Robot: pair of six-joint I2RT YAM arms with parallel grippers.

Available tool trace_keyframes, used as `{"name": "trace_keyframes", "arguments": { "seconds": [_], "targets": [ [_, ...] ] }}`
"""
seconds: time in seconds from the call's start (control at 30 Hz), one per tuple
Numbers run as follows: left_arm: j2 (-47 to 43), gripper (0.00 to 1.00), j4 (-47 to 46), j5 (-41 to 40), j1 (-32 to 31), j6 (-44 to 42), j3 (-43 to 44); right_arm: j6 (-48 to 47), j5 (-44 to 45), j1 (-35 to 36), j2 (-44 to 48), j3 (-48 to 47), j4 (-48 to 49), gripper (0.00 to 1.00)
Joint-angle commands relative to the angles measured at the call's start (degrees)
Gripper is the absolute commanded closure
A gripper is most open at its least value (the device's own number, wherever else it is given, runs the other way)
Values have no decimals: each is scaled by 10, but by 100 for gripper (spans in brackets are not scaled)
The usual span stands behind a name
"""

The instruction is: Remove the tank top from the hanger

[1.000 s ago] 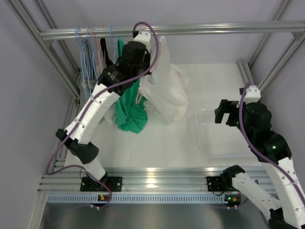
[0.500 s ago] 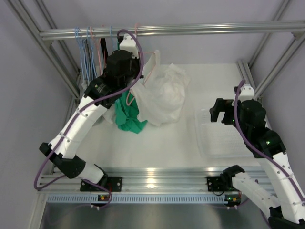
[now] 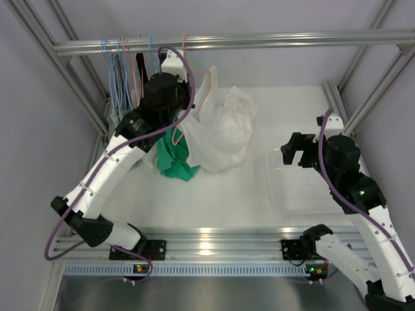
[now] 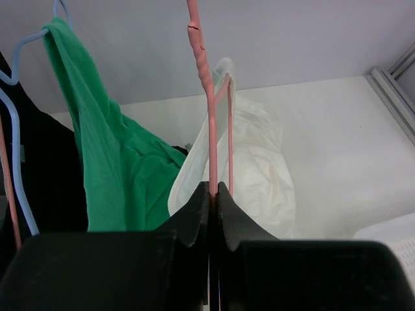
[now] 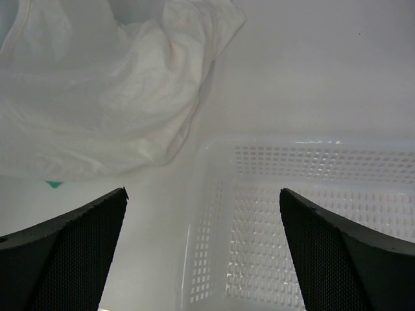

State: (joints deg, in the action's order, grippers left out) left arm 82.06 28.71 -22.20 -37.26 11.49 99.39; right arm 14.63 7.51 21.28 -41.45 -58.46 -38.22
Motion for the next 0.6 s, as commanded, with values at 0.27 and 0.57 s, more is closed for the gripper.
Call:
{"name": "trace_keyframes", "arguments": {
  "seconds": [0.27,0.57],
  "targets": [
    [0,100,-83,-1,-8,-9,19,6,-7,5,3,7,44,0],
    [-40,100,-241,-10,-9,-26,-60,-5,4,5,5,15,46,1]
  ]
}}
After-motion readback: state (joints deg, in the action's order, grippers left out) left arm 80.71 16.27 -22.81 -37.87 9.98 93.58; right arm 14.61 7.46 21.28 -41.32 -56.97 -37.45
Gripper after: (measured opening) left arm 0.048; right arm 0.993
